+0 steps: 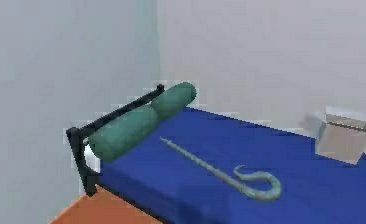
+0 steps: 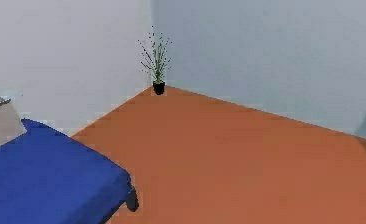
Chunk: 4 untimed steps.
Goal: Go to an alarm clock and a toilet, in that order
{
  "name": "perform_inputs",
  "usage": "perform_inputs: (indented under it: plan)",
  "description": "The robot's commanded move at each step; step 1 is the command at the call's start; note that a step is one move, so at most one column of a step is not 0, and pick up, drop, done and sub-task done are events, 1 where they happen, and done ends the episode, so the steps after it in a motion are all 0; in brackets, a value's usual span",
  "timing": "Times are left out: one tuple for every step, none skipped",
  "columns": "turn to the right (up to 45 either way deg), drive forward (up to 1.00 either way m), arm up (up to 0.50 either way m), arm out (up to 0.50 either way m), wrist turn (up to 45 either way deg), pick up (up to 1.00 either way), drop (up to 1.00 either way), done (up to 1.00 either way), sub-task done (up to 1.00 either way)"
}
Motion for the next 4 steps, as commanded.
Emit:
perform_inputs:
  plan:
    - [-45.0, 0.00, 0.00, 0.00, 0.0, 0.00, 0.00, 0.00, 0.00]
    - [-45.0, 0.00, 0.00, 0.00, 0.0, 0.00, 0.00, 0.00, 0.00]
    - [-24.0, 0.00, 0.00, 0.00, 0.0, 0.00, 0.00, 0.00, 0.00]
    - [0.0, 0.75, 0.00, 0.00, 0.0, 0.00, 0.00, 0.00, 0.00]
